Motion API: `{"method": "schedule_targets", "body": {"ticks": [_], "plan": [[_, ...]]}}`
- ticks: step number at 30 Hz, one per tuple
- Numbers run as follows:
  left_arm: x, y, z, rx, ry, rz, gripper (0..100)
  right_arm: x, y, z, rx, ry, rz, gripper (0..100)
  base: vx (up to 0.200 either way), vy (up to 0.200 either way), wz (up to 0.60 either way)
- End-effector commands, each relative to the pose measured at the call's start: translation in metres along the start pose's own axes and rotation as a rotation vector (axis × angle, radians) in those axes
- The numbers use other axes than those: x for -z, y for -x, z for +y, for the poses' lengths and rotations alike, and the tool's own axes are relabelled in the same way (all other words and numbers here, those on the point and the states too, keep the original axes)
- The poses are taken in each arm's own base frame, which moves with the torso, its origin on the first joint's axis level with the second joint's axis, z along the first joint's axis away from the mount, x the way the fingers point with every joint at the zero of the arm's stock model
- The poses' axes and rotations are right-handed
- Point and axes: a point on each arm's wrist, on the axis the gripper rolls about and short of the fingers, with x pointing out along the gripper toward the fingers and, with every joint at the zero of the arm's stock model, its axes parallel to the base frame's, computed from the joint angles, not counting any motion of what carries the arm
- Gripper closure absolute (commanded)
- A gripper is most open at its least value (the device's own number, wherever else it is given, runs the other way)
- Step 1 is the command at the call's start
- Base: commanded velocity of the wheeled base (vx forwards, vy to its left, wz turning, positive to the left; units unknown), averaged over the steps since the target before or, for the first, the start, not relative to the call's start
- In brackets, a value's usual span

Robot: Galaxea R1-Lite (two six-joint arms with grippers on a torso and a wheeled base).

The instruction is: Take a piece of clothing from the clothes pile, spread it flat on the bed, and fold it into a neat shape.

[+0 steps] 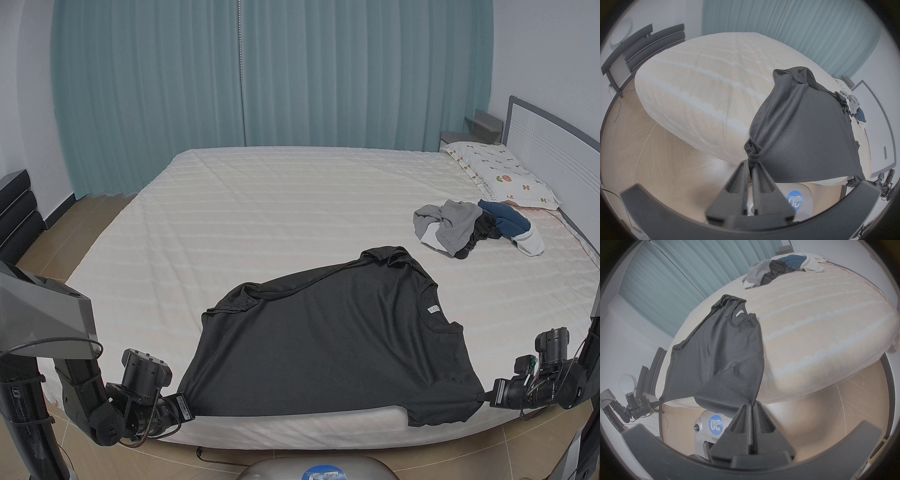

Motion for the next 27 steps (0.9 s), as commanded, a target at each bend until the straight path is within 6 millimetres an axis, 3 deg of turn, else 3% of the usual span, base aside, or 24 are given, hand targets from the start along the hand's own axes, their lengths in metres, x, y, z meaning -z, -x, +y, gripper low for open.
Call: {"method": "schedule_targets", "body": {"ticks": [1,3,4,17,23,27], "plan": [[0.001,0.000,-0.001,0.003,-0.001,0.004,0,0.004,-0.011,-0.004,0.007,-0.012,0.044,100,0.000,0.000,0.00],[0.001,0.000,-0.001,0.005,0.000,0.005,0,0.004,-0.016,-0.006,0.007,-0.011,0.042,100,0.000,0.000,0.00],[0.001,0.000,-0.001,0.005,0.000,0.005,0,0.004,-0.016,-0.006,0.007,-0.011,0.042,0,0.000,0.000,0.00],[-0.014,0.004,-0.010,0.058,0.028,-0.068,0,-0.024,-0.030,0.001,-0.048,-0.014,-0.098,0,0.000,0.000,0.00],[-0.024,0.017,-0.017,0.116,0.087,-0.123,0,-0.045,-0.044,0.026,-0.149,-0.174,-0.152,0,0.000,0.000,0.00],[-0.028,0.015,-0.017,0.118,0.120,-0.122,0,-0.044,-0.052,0.036,-0.190,-0.252,-0.151,0,0.000,0.050,0.00]]}}
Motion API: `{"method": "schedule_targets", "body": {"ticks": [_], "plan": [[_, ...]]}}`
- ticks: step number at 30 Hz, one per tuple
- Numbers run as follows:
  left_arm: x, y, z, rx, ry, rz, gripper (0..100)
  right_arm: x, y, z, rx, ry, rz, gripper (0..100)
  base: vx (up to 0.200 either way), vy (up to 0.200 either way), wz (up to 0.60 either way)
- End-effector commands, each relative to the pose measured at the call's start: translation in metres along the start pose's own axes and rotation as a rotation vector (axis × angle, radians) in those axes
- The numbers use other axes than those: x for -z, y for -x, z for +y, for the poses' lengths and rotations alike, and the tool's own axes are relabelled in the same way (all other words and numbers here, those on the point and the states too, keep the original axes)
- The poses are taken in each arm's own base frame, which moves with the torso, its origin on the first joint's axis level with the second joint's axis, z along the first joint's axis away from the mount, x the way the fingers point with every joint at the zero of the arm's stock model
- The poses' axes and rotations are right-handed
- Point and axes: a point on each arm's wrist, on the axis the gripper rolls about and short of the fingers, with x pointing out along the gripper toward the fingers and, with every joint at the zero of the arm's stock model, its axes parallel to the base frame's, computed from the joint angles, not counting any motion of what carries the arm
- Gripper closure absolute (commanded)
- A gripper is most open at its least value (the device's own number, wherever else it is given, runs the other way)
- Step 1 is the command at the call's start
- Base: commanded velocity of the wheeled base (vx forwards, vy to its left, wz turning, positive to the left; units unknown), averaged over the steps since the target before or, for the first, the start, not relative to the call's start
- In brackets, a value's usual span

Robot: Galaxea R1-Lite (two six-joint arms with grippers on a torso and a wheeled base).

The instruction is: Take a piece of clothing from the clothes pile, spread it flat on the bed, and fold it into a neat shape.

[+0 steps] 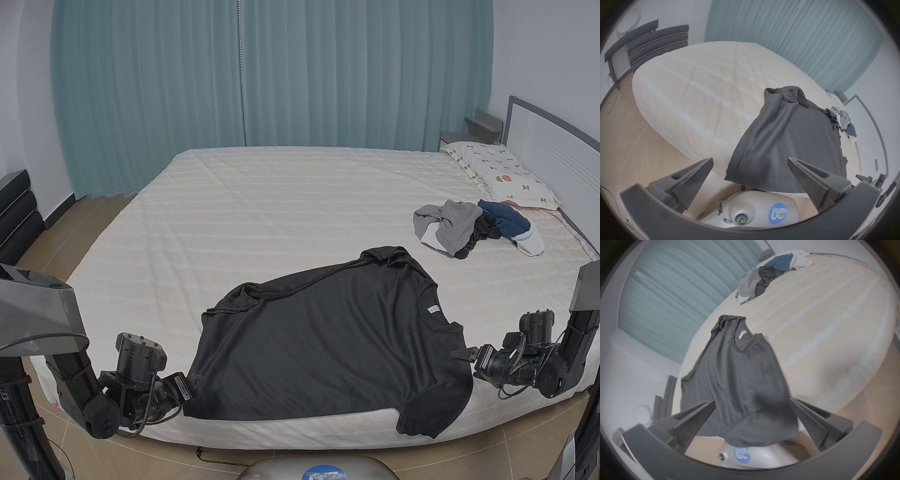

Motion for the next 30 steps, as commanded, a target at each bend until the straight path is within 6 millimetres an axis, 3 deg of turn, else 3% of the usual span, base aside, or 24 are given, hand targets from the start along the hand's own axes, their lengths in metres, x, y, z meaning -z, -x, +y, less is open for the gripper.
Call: {"method": "schedule_targets", "body": {"ticks": [1,8,20,26,30], "plan": [[-0.009,0.003,-0.004,0.034,0.047,-0.030,0,0.002,-0.015,0.015,-0.062,-0.033,-0.006,0,0.000,0.200,0.00],[-0.011,0.002,-0.002,0.063,0.060,-0.002,0,0.002,-0.021,0.010,-0.073,-0.072,-0.025,0,0.000,0.200,0.00],[-0.014,0.000,-0.009,0.090,0.122,-0.012,0,0.000,-0.021,0.015,-0.096,-0.087,-0.040,0,0.000,0.000,0.00],[-0.006,0.003,-0.019,0.120,0.108,0.010,0,0.002,-0.022,0.018,-0.102,-0.079,-0.031,0,0.200,0.000,0.00],[0.001,0.006,-0.028,0.145,0.116,0.026,0,0.003,-0.023,0.018,-0.101,-0.079,-0.028,0,0.000,0.000,0.00]]}}
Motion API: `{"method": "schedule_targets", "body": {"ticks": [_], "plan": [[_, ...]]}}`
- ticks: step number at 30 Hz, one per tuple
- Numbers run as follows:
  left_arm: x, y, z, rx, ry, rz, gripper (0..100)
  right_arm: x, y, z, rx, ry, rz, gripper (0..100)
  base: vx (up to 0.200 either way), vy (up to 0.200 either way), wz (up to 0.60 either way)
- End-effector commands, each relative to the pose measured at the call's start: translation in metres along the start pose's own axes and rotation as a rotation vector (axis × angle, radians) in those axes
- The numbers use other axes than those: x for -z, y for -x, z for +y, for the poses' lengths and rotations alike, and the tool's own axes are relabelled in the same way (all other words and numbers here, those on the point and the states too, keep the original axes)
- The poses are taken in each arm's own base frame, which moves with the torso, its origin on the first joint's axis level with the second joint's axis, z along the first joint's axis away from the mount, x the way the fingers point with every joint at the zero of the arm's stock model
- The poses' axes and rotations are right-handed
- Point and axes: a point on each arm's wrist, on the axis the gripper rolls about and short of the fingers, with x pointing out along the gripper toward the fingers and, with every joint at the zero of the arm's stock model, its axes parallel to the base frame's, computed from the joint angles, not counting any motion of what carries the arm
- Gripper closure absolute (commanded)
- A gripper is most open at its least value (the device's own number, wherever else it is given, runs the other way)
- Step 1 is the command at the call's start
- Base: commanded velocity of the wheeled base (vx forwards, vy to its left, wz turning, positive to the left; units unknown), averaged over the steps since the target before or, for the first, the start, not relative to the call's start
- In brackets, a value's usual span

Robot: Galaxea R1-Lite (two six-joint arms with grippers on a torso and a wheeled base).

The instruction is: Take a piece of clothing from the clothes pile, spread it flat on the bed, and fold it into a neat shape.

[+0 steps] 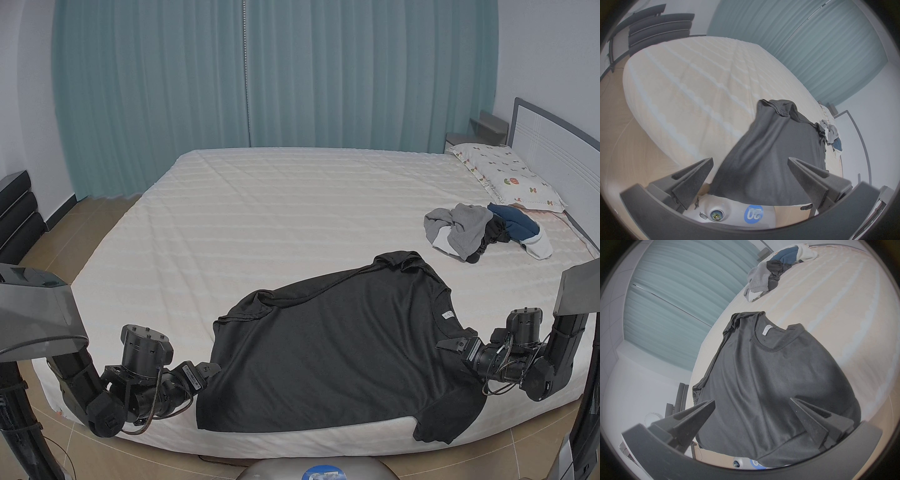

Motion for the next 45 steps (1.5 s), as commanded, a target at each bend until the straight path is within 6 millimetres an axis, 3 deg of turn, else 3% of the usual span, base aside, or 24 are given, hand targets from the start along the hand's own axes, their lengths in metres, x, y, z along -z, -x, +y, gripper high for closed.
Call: {"method": "schedule_targets", "body": {"ticks": [1,11,21,35,39,45], "plan": [[0.007,0.001,-0.007,0.024,-0.009,0.016,0,0.001,-0.001,0.000,0.000,0.001,0.005,0,0.000,0.000,0.00],[0.009,0.000,-0.011,0.035,0.031,0.020,0,0.001,0.001,0.000,0.000,0.001,0.005,0,0.000,0.000,0.00],[0.012,-0.001,-0.012,0.035,0.028,0.030,0,0.004,-0.002,0.000,0.002,-0.002,0.017,0,0.000,-0.180,0.00],[-0.015,-0.013,-0.039,0.111,0.077,-0.058,0,0.020,-0.016,0.005,-0.038,-0.066,0.052,0,0.000,0.000,0.00],[-0.043,-0.039,-0.057,0.104,0.088,-0.090,0,0.022,-0.019,0.004,-0.067,-0.086,0.031,0,0.000,0.000,0.00],[-0.052,-0.076,-0.069,0.047,0.025,-0.046,0,0.027,-0.019,0.003,-0.071,-0.083,0.036,0,0.000,0.000,0.00]]}}
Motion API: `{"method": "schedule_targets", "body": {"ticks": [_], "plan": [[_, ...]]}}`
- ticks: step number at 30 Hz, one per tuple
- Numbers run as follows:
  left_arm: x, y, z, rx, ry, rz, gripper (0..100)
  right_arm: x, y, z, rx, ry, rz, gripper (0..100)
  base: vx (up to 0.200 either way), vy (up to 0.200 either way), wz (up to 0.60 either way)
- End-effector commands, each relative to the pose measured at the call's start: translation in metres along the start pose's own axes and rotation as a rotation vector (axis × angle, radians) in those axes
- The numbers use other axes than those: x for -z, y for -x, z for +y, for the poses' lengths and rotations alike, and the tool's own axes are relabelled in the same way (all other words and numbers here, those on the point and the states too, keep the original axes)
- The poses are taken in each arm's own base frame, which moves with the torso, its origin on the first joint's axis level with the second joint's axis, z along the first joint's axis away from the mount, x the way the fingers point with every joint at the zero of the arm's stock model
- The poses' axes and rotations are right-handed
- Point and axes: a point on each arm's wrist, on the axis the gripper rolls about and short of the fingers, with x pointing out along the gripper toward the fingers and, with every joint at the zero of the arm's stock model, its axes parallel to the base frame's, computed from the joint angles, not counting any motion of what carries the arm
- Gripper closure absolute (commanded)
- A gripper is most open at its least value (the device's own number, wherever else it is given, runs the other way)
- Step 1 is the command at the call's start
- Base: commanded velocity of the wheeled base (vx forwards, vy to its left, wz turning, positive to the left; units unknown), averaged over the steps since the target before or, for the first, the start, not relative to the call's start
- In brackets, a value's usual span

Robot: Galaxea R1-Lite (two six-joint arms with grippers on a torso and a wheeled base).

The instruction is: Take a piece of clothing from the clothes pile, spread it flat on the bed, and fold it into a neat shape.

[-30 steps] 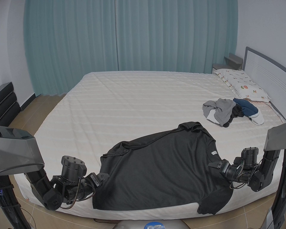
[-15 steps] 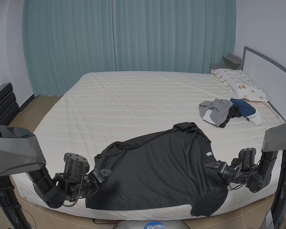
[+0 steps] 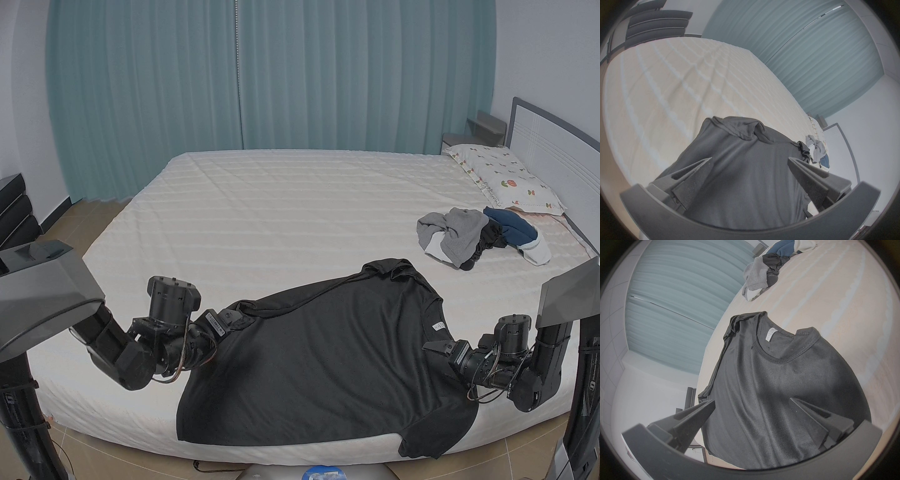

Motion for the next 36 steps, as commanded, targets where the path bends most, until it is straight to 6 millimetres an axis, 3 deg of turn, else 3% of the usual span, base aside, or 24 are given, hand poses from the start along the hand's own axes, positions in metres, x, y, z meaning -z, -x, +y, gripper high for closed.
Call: {"method": "schedule_targets", "body": {"ticks": [1,6,12,19,22,25,28,36], "plan": [[-0.005,-0.047,-0.002,-0.060,-0.062,0.038,0,0.009,-0.003,-0.006,0.007,-0.008,0.017,0,0.000,0.000,0.00],[0.003,-0.082,0.003,-0.089,-0.139,0.059,0,0.010,-0.002,-0.007,0.005,-0.007,0.017,0,0.000,0.000,0.00],[0.003,-0.087,-0.002,-0.093,-0.155,0.073,0,0.012,-0.002,-0.009,0.006,-0.005,0.017,0,0.000,0.000,0.00],[0.001,-0.117,-0.005,-0.078,-0.151,0.041,0,0.018,-0.004,-0.011,0.020,0.008,0.005,0,0.000,0.000,0.00],[-0.005,-0.121,-0.007,-0.068,-0.135,0.023,0,0.019,-0.004,-0.011,0.023,0.010,0.001,0,0.000,0.000,0.00],[-0.016,-0.123,-0.010,-0.049,-0.074,-0.011,0,0.019,-0.005,-0.011,0.022,0.011,0.002,0,0.000,0.000,0.00],[-0.043,-0.126,-0.015,-0.022,0.050,-0.094,0,0.019,-0.005,-0.011,0.023,0.011,0.004,0,0.000,0.000,0.00],[-0.086,-0.148,0.005,-0.045,0.134,-0.267,0,0.019,-0.005,-0.011,0.023,0.011,0.004,0,0.000,0.000,0.00]]}}
